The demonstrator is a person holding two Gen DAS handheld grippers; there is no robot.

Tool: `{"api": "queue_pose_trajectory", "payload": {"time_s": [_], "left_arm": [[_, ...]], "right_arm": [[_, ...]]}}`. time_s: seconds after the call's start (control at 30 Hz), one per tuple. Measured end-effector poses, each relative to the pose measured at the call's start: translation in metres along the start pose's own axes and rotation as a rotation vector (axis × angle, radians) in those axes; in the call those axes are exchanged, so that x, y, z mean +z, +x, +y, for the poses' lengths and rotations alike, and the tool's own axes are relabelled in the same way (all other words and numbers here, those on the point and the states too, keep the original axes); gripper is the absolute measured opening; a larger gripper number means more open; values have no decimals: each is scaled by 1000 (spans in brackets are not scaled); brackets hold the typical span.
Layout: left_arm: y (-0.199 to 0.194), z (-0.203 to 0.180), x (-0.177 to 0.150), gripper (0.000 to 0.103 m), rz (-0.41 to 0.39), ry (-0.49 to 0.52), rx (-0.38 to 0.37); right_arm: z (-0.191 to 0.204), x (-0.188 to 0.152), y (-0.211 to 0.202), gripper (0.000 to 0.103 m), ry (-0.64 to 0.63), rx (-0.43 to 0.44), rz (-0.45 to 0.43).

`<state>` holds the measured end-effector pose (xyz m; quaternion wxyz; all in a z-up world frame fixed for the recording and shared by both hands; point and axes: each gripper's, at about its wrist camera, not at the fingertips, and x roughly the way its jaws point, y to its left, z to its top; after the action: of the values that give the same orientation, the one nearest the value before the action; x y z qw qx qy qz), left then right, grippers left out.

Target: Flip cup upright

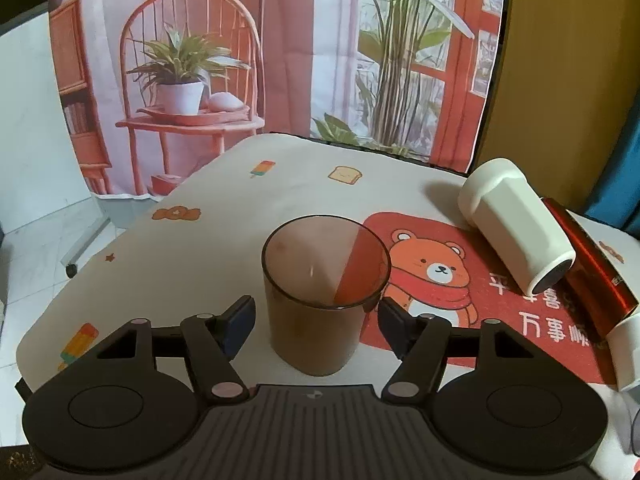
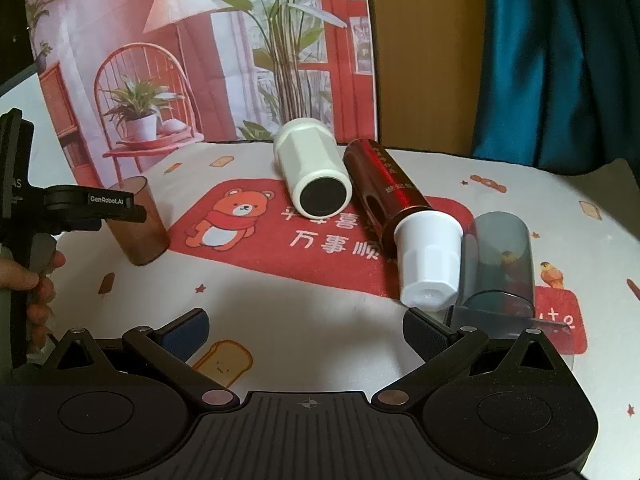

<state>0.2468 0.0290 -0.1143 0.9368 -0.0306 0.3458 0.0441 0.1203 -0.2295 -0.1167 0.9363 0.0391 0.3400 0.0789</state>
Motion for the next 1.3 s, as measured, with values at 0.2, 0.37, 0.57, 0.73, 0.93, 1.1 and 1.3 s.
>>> {"api": "queue_pose_trajectory", "payload": {"time_s": [0.2,0.37,0.57,0.73,0.93,1.1,1.3], "left_arm": [[-16,10,2,98,28,-44,0],[-49,17,0,102,46,2,-20],[-98,27,-11,103,55,4,12],[-134,33,-13,103,26,14,19],[-183,41,-17,103,-59,43,23],[-222,45,-23,103,-90,67,13],[-259,53,-39,103,-117,27,-54]], "right_arm": [[2,4,-4,103,-8,-12,-8],[11,13,-15,103,-37,-19,-30],[27,36,-34,103,-72,-9,-71],[48,52,-50,103,-92,8,-77],[67,64,-79,103,-73,13,-114],[78,61,-106,103,-67,0,-128],[76,42,-138,103,-54,-69,-127]]}}
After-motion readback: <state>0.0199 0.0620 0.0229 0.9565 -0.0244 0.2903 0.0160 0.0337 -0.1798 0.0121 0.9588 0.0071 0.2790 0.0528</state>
